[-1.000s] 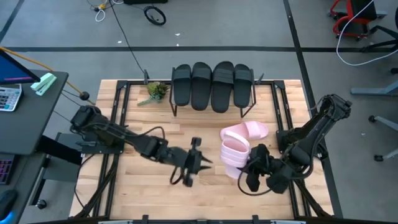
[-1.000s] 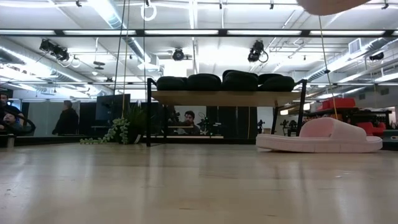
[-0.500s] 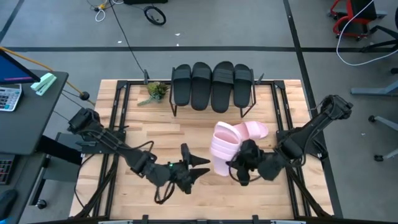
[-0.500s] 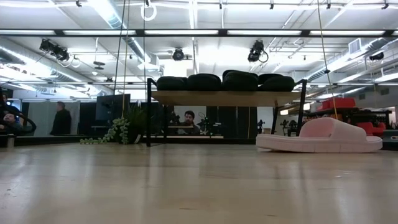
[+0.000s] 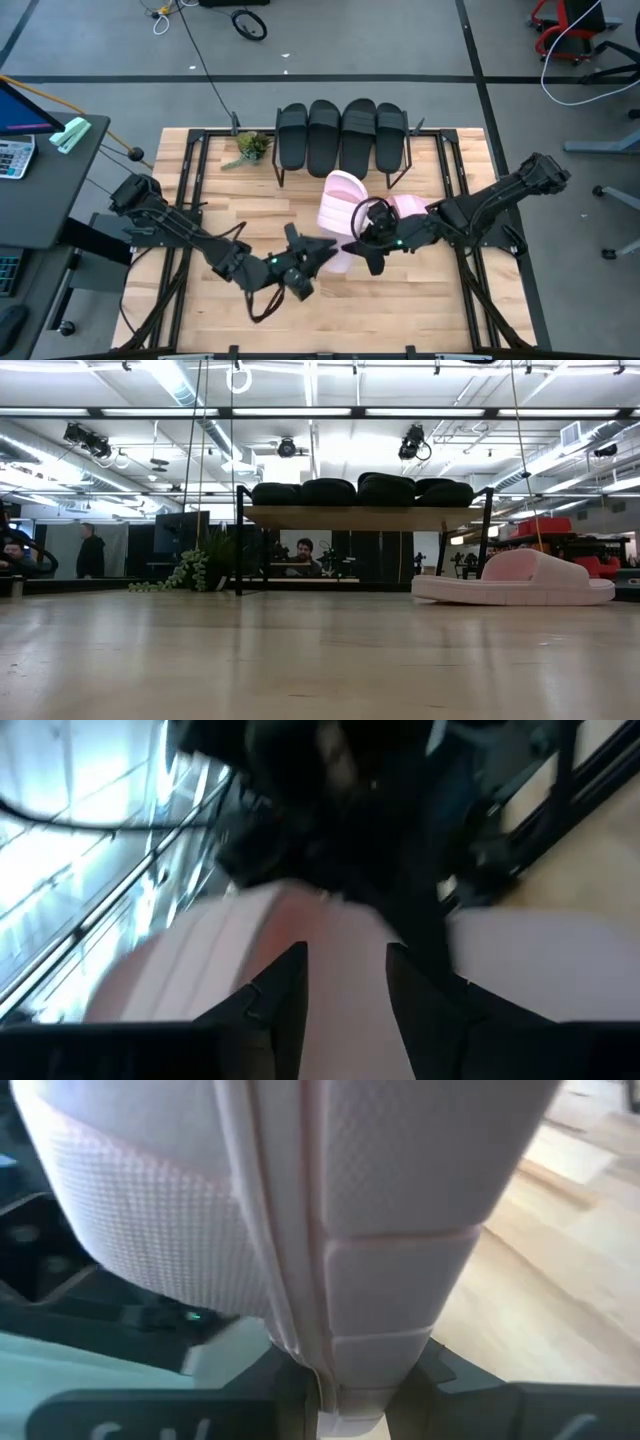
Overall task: Pick and place slides into the shelf
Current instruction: Put the pink slide under the shelf
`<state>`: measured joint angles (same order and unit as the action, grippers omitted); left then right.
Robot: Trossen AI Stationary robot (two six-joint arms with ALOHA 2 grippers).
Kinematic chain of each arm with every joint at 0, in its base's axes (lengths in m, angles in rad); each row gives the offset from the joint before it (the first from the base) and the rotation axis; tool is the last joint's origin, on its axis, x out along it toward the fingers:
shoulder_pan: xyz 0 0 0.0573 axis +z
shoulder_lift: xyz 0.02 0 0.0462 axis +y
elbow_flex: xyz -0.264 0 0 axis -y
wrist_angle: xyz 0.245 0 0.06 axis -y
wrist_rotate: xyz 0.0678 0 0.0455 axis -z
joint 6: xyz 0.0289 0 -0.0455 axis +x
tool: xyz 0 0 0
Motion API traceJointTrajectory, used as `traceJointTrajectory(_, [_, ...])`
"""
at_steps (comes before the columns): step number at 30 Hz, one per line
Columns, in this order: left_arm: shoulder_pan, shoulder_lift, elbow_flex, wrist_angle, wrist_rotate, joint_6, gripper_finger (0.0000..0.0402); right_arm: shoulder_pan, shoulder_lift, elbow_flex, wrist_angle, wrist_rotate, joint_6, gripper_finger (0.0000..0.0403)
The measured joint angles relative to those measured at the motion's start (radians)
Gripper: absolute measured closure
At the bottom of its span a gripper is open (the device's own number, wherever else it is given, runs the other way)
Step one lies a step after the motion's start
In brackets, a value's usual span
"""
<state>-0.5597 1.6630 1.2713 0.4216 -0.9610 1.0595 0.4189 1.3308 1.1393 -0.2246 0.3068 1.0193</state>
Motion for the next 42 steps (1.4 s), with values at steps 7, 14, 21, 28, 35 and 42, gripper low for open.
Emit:
traceJointTrajectory(7, [0.037,0.000,0.000,0.029,-0.012,0.001,0.0266,0.005,0.000,0.000,-0.015,-0.007,-0.006,0.0325])
traceJointTrajectory(14, [-0.029,0.000,0.000,0.033,-0.012,0.000,0.0276,0.006,0.000,0.000,-0.012,-0.011,-0.003,0.0323])
traceJointTrajectory(21, [-0.044,0.000,0.000,0.048,-0.016,0.070,0.0278,0.004,0.000,0.000,0.002,-0.014,0.008,0.0322])
traceJointTrajectory(28, [-0.019,0.001,0.000,0.088,-0.018,0.160,0.0279,0.004,0.000,0.000,0.009,-0.026,0.009,0.0323])
traceJointTrajectory(35, [-0.019,0.001,0.000,0.116,-0.015,0.261,0.0279,0.004,0.000,0.000,0.009,-0.031,0.008,0.0324])
traceJointTrajectory(42, [0.013,0.001,-0.001,0.126,-0.015,0.351,0.0280,0.004,0.000,0.000,0.009,-0.032,0.009,0.0322])
